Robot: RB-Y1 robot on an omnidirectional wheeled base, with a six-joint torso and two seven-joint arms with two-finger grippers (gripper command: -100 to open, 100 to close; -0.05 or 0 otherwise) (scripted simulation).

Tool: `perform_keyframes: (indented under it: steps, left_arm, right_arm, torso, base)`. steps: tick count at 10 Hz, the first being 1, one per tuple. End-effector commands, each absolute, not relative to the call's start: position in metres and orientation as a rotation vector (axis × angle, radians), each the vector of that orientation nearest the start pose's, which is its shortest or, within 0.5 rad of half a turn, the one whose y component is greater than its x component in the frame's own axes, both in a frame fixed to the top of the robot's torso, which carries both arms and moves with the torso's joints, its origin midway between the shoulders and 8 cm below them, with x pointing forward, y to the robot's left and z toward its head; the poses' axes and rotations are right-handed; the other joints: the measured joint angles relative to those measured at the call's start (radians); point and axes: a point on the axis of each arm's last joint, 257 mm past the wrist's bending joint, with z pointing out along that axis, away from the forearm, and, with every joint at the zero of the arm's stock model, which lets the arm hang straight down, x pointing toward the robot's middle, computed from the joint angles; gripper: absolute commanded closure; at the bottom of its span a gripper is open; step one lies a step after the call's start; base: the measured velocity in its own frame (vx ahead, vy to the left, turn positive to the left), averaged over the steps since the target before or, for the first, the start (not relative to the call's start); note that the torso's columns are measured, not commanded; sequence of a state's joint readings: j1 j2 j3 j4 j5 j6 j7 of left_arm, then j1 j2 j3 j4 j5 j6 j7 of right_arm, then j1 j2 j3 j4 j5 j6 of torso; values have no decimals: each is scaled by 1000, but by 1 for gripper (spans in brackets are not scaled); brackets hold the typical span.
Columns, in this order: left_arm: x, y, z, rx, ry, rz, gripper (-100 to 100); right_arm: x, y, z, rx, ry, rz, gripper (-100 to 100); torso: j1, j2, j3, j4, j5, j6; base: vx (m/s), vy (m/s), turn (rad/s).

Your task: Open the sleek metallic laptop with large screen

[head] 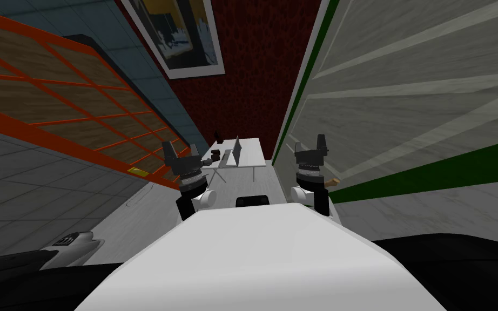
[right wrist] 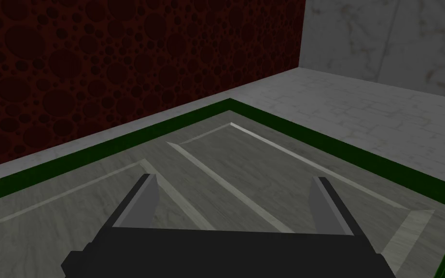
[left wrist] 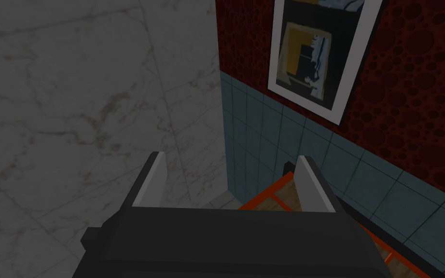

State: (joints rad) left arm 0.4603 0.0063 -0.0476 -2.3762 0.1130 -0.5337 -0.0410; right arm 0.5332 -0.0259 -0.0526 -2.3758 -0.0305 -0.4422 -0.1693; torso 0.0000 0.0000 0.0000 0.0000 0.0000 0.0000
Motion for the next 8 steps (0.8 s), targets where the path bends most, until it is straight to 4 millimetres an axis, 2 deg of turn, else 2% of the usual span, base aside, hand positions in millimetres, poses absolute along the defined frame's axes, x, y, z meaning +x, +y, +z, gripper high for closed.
perform_keyframes:
  steps: [1,8]
  left_arm:
    - [318,269,83,-583,442,-1434,0]
    - [318,269,83,-582,442,-1434,0]
  right_arm:
    - [329,-296,47,704,562,1420,0]
    - [328,-296,47,704,562,1420,0]
  torso:
    - [0,41,-82,41,0,0]
    - [0,544,-1087,544,0,0]
  base:
    - [0,0,0]
    - [0,0,0]
